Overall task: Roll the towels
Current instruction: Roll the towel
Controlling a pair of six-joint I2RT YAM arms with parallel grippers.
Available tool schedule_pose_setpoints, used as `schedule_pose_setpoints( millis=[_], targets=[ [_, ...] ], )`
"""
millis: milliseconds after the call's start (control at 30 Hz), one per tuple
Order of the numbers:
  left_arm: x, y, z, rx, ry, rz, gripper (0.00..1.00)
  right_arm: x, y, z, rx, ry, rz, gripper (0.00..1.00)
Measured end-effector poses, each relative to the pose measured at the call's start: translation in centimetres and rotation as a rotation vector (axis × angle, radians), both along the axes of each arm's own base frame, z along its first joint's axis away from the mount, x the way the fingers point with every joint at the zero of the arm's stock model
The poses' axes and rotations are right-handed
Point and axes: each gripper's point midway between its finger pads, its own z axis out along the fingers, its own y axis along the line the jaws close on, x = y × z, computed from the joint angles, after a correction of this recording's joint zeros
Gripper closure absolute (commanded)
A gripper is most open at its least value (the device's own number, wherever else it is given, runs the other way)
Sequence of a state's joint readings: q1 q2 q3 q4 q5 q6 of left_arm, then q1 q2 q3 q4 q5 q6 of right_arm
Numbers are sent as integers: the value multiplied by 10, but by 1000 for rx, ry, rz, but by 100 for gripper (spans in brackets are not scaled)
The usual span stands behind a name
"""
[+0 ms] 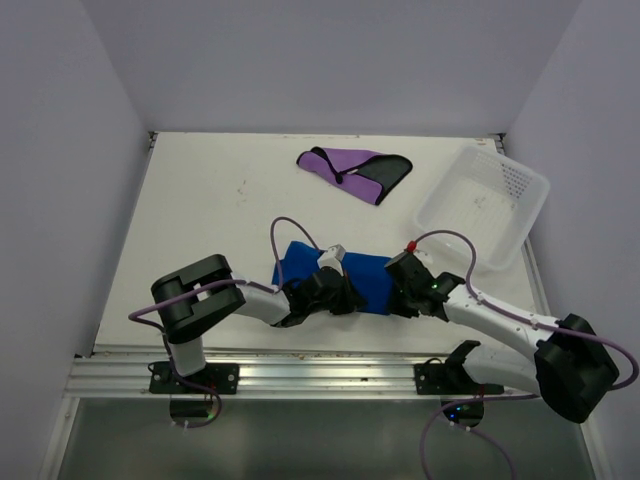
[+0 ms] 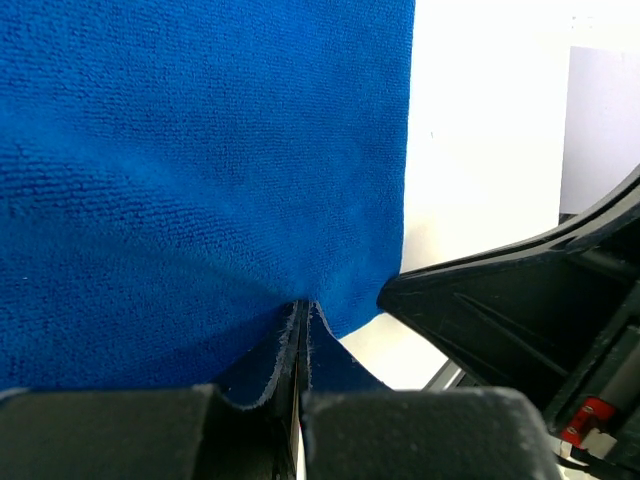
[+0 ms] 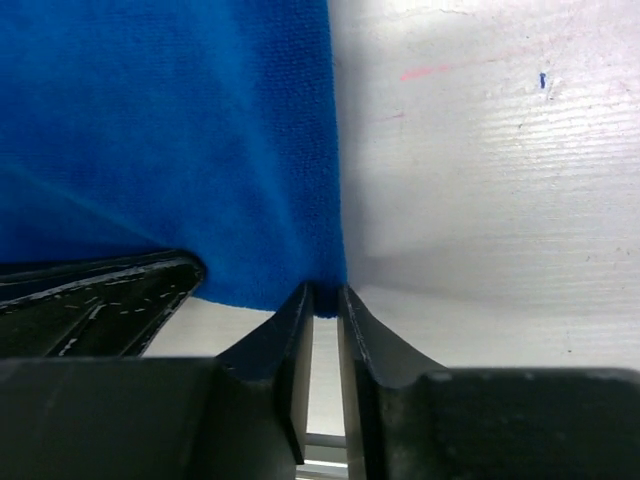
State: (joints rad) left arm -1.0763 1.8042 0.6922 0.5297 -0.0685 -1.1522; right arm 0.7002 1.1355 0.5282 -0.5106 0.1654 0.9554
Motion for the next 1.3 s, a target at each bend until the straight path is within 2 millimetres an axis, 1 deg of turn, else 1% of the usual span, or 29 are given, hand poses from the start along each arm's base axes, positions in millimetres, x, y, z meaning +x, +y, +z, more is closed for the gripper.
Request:
schedule_pose_setpoints(
  millis=[67,100,200,433,600,700,967,1100,1200,1300],
  targets=[
    [0,0,0,1,-2,2,100,3,2,3,16,-17,0,89],
    [0,0,0,2,-3,2,100,4,3,5,23,-25,0,95],
    [-1,0,0,3,-6,3,100,5,5,9,37,-42,4,100],
    [-1,0,-1,8,-11,8,100,7,9,20,53,-64,51,100],
    [0,0,-1,10,-13,12,100,16,18,37,77,-106,93,100],
    [0,0,-1,11,-15,14,100,17,24,44,106,-119,116,100],
    [0,0,-1,17,-20,20,100,20,46,43,174,-105,166,100],
    [0,2,0,22,-22,25,100,20,60,47,222,-114,200,100],
    [1,5,3,22,-29,34,100,20,64,50,240,-122,210,100],
    [0,14,8,27,-42,46,100,22,67,52,253,-132,215,100]
  ],
)
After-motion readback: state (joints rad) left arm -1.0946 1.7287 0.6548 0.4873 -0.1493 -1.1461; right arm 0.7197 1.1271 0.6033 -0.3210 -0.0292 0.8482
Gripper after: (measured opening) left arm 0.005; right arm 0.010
